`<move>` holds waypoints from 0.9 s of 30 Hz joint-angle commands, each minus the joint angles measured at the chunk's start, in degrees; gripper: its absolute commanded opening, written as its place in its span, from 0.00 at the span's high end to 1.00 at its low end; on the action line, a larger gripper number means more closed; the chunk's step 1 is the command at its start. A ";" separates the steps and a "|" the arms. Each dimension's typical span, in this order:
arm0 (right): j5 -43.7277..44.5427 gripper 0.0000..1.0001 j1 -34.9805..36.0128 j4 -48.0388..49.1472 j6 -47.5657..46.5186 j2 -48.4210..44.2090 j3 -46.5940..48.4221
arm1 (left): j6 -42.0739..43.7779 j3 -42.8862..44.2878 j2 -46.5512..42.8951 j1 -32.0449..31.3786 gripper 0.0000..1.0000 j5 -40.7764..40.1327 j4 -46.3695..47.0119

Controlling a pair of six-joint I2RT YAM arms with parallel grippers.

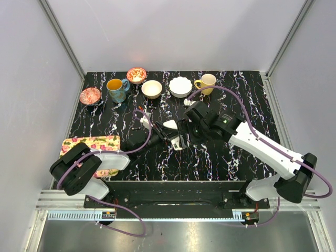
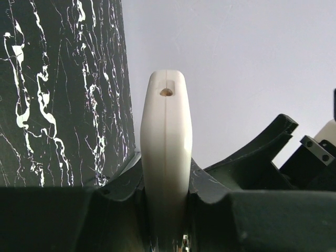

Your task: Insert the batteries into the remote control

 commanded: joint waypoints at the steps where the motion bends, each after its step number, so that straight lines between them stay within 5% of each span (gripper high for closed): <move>1: 3.87 0.15 1.58 0.38 -1.22 0.88 3.42 | -0.94 3.30 0.60 0.35 1.00 -0.40 3.55; 27: 1.32 0.30 2.63 2.40 -4.21 4.93 3.87 | -1.82 3.56 0.96 0.35 1.00 1.36 4.52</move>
